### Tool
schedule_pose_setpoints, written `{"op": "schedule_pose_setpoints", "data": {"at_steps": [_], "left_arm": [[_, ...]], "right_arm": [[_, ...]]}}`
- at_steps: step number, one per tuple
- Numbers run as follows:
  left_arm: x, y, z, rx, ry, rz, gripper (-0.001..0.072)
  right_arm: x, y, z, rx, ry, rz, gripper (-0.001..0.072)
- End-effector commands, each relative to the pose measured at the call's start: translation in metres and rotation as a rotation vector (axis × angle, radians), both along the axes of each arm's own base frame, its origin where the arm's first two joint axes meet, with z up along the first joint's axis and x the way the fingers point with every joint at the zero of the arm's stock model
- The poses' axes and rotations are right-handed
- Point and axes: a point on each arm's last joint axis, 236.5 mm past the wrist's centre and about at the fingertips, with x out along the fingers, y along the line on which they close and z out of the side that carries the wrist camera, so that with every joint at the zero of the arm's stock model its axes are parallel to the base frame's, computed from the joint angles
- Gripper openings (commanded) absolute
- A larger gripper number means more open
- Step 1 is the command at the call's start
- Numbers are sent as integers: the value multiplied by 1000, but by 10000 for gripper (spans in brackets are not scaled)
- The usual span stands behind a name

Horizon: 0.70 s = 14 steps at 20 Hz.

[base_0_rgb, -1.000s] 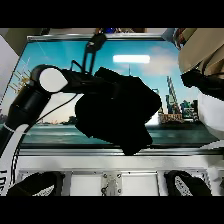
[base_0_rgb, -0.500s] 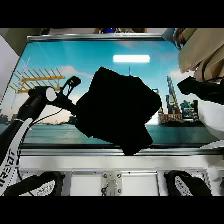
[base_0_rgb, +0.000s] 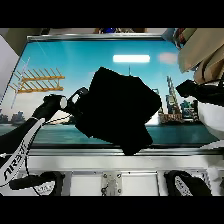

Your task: Fold the clothes and pants, and hang the long-sleeved shirts on hangers.

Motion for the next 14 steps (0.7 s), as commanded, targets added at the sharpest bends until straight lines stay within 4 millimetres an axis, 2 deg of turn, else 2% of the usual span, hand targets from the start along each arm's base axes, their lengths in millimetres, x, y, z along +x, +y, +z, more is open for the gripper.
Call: {"op": "schedule_pose_setpoints", "data": {"at_steps": [1, 4, 7, 8, 12, 14], "left_arm": [[20, -3, 5, -22, -87, 23, 612], [24, 3, 0, -31, -85, 65, 612], [12, 2, -17, -21, -14, 69, 611], [10, -1, -17, -20, -10, 60, 610], [14, -6, 11, -38, -71, 53, 609], [16, 0, 20, -34, -88, 60, 609]], "right_arm": [[-5, 2, -13, 6, 39, 5, 655], [-14, 3, -43, 19, 109, 6, 655], [-25, 5, -80, 37, 185, -4, 656], [-28, 5, -91, 45, 205, -10, 656], [-32, 4, -118, 64, 260, -36, 656], [-31, 4, -126, 68, 285, -36, 656]]}}
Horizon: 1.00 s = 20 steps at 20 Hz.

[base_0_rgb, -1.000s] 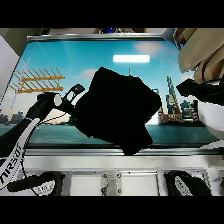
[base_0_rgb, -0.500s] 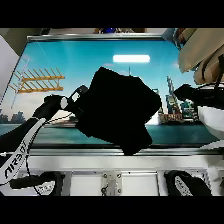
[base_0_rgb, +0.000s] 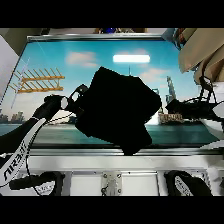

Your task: Fold the clothes and pants, and hang the long-sleeved shirts on hangers.

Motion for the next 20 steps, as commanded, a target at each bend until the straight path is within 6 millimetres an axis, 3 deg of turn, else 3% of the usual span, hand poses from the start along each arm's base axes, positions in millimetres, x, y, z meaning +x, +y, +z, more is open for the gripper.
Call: {"op": "schedule_pose_setpoints", "data": {"at_steps": [1, 4, 7, 8, 9, 10, 13, 15, 20], "left_arm": [[2, 10, 11, 1, -21, 20, 609], [-6, 29, -6, 16, 54, 61, 610], [-11, 31, -11, 12, 84, 73, 609], [-11, 28, -11, 12, 81, 66, 492], [-11, 25, -11, 12, 79, 59, 164], [-10, 23, -11, 11, 74, 54, 20], [-6, 13, 0, 1, 37, 39, 18], [-6, 9, 16, -19, 11, 67, 18], [-30, 13, 53, -54, 34, 155, 18]], "right_arm": [[-1, 0, -20, 13, 51, -12, 656], [-1, 0, -29, 19, 80, -11, 656], [0, 0, -30, 18, 82, -12, 656], [0, 0, -33, 20, 90, -12, 655], [-1, 0, -37, 22, 102, -13, 656], [-1, 0, -42, 30, 120, -22, 656], [8, -3, -67, 50, 165, -65, 656], [27, 1, -86, 111, 161, -124, 657], [68, 34, -133, 235, 134, -151, 656]]}}
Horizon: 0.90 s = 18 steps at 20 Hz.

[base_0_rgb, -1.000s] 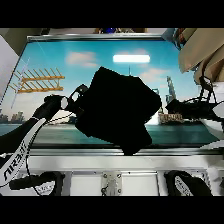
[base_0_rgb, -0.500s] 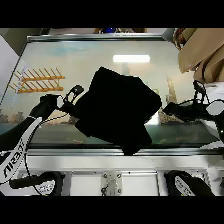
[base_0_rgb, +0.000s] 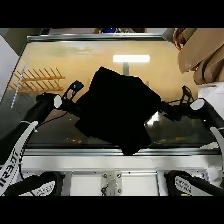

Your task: Fold the clothes and pants, and hang the long-sleeved shirts on hangers.

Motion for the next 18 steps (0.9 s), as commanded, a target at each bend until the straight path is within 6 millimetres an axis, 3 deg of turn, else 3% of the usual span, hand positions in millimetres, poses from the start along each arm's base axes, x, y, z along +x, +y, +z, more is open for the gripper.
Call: {"op": "schedule_pose_setpoints", "data": {"at_steps": [1, 2, 4, 5, 7, 12, 13, 15, 16, 17, 18], "left_arm": [[-24, 2, 24, -32, 43, 76, 18], [-33, -2, 30, -59, 66, 96, 18], [-55, -21, 46, -146, 114, 105, 18], [-65, -32, 54, -172, 127, 86, 18], [-84, -55, 69, -198, 134, 47, 18], [-134, -138, 95, -295, 135, -82, 18], [-141, -153, 95, -311, 138, -92, 18], [-151, -182, 89, -338, 145, -109, 18], [-156, -193, 81, -330, 156, -138, 18], [-160, -201, 71, -317, 173, -156, 18], [-164, -205, 59, -296, 199, -164, 19]], "right_arm": [[31, 20, -30, 54, -51, -26, 656], [37, 25, -34, 54, -64, -19, 636], [52, 29, -32, 42, -92, 17, 234], [65, 27, -20, 44, -117, 25, 19], [98, 15, 23, 12, -207, 61, 25], [183, -62, 200, -346, -503, 77, 23], [193, -70, 227, -389, -557, 66, 24], [205, -73, 257, -408, -625, 58, 62], [205, -71, 262, -407, -639, 68, 239], [200, -63, 267, -397, -646, 102, 475], [193, -58, 272, -412, -650, 150, 556]]}}
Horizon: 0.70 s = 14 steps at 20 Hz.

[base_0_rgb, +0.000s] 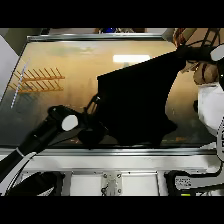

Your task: Fold the clothes and pants, and hang the long-sleeved shirts on hangers.

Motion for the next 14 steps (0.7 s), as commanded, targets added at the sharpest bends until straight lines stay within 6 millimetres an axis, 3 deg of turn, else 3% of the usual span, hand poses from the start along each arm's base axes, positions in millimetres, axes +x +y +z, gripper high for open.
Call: {"op": "schedule_pose_setpoints", "data": {"at_steps": [1, 2, 4, 6, 7, 9, 14], "left_arm": [[-16, -27, -29, 27, 53, -39, 19], [-17, -26, -38, 48, 75, -39, 18], [-16, -23, -53, 81, 97, -38, 18], [-12, -19, -60, 94, 113, -22, 18], [-9, -17, -62, 98, 119, -11, 19], [-2, -11, -62, 93, 121, 16, 18], [10, -1, -62, 88, 123, 62, 18]], "right_arm": [[-14, 4, 36, -108, -33, 84, 534], [-25, 7, 41, -135, -17, 117, 490], [-59, 19, 44, -154, 55, 179, 489], [-99, 38, 34, -148, 157, 234, 487], [-122, 47, 21, -138, 232, 227, 484], [-166, 67, -6, -163, 336, 213, 285], [-281, 133, -97, -10, 597, 75, 260]]}}
